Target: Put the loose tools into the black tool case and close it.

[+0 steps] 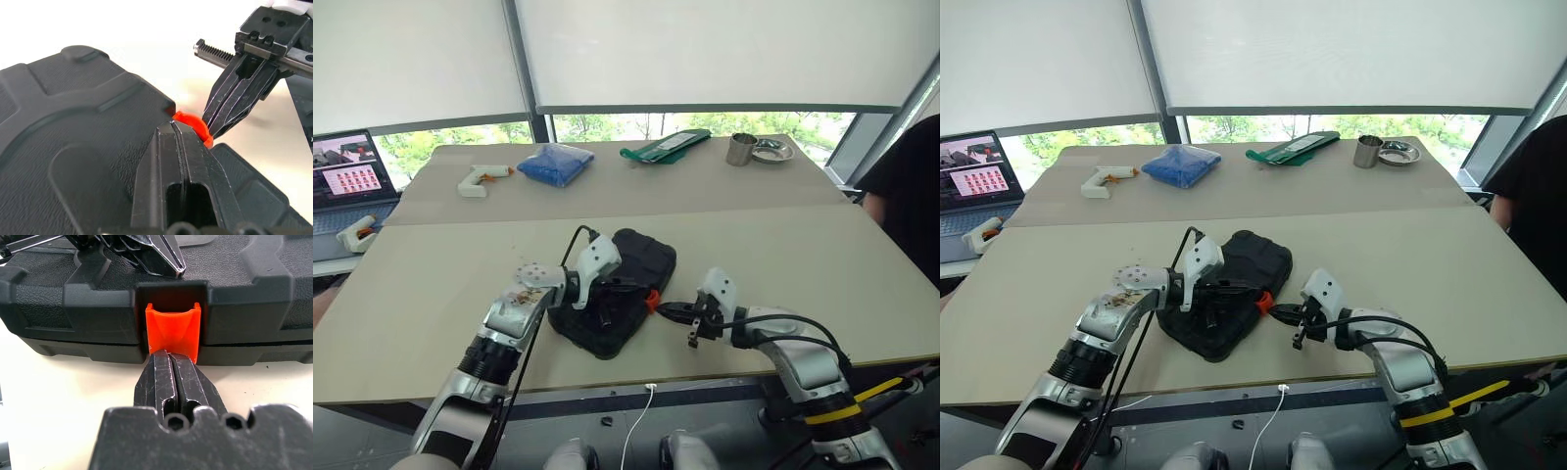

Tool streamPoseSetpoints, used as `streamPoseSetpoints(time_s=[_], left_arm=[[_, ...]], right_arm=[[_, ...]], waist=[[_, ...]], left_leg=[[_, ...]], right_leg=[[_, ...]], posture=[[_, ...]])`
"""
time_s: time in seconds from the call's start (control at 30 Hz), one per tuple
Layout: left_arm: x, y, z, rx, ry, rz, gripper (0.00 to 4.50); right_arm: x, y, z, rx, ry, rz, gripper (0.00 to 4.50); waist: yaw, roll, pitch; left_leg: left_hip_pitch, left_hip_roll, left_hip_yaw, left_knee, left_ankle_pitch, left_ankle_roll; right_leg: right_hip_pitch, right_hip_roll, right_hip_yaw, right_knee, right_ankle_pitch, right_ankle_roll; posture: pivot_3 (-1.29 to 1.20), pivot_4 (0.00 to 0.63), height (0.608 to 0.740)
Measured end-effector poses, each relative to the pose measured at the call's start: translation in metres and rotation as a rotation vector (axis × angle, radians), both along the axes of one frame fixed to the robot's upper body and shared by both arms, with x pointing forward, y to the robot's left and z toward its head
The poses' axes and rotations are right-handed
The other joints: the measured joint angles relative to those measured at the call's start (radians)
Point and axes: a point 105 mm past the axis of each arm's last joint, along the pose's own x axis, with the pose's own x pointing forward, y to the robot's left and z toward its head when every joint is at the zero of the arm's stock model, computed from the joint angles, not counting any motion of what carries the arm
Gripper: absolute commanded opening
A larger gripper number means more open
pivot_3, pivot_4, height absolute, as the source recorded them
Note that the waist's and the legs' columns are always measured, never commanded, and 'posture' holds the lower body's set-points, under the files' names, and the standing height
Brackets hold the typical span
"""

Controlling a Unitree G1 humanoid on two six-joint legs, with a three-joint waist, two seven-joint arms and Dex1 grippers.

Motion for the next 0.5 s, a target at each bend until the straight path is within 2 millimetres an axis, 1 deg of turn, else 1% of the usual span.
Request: streamPoseSetpoints(time_s=[0.37, 0.5], left_arm=[[0.0025, 0.0047, -0.0022, 0.012, 0.021, 0.031, 0.00], [0.0025, 0.0051, -0.0025, 0.020, 0.038, 0.046, 0.00]], right_arm=[[0.0046, 0.0079, -0.0041, 0.002, 0.039, 0.017, 0.03], [0.0076, 0.0103, -0.0081, -0.032, 0.057, 0.019, 0.03]], waist=[[-0.003, -0.002, -0.002], [-0.002, -0.003, -0.003]], left_leg=[[0.004, 0.000, 0.000, -0.005, -0.001, -0.001], [0.006, 0.000, 0.000, -0.006, -0.002, -0.003]], right_leg=[[0.000, -0.001, -0.001, -0.002, 0.000, 0.000], [-0.001, -0.001, -0.002, -0.002, 0.000, 0.000]], posture=[[0.00, 0.150, 0.739], [0.00, 0.150, 0.739]])
